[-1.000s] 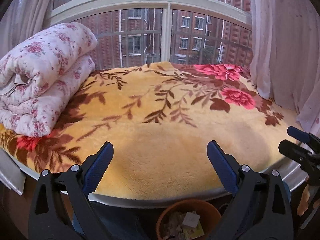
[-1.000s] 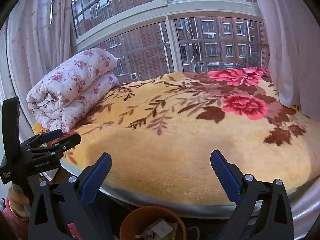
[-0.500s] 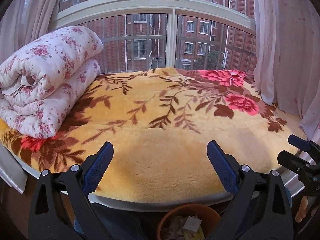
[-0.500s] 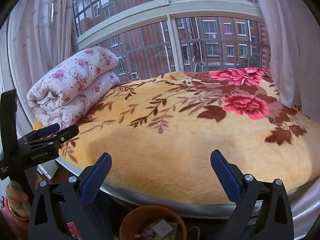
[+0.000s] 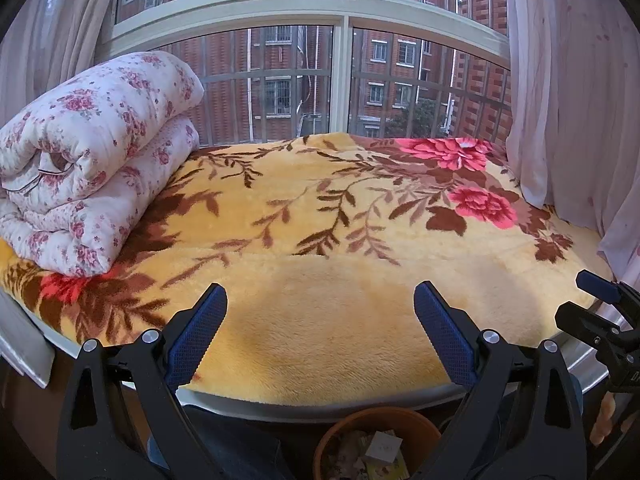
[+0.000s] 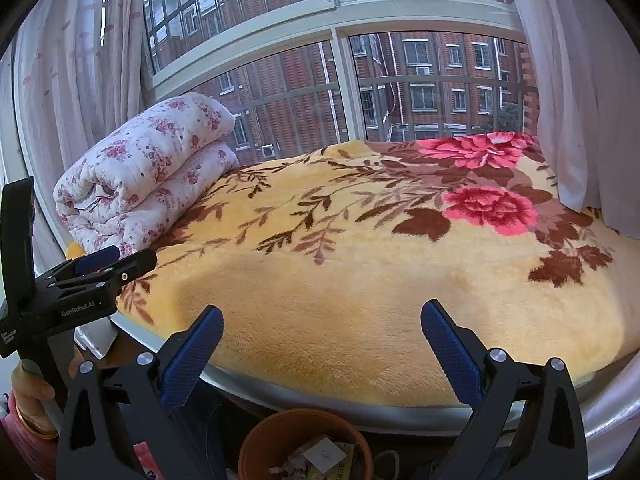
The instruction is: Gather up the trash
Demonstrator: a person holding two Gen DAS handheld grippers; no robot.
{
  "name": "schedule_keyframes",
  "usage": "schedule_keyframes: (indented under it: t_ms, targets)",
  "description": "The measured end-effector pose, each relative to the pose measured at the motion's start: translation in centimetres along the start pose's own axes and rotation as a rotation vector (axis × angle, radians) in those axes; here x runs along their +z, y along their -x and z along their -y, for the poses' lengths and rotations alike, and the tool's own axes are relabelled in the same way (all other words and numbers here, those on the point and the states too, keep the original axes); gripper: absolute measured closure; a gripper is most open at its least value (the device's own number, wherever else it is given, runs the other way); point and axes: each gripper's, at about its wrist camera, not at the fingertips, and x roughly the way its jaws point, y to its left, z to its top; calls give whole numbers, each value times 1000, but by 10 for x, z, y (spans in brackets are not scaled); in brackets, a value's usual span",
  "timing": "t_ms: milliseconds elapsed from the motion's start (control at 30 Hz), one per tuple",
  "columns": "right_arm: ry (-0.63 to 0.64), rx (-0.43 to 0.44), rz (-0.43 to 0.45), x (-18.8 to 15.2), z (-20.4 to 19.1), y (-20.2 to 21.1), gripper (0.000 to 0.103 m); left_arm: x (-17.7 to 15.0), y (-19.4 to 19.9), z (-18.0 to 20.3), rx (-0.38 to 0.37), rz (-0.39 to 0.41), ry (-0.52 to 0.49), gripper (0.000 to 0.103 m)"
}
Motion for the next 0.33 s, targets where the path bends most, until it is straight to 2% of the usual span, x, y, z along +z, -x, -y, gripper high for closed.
schedule_keyframes:
  t_ms: [333]
  targets:
    - [-2, -1, 0, 0, 0, 0, 5, 0, 1, 0, 5, 5, 0, 11]
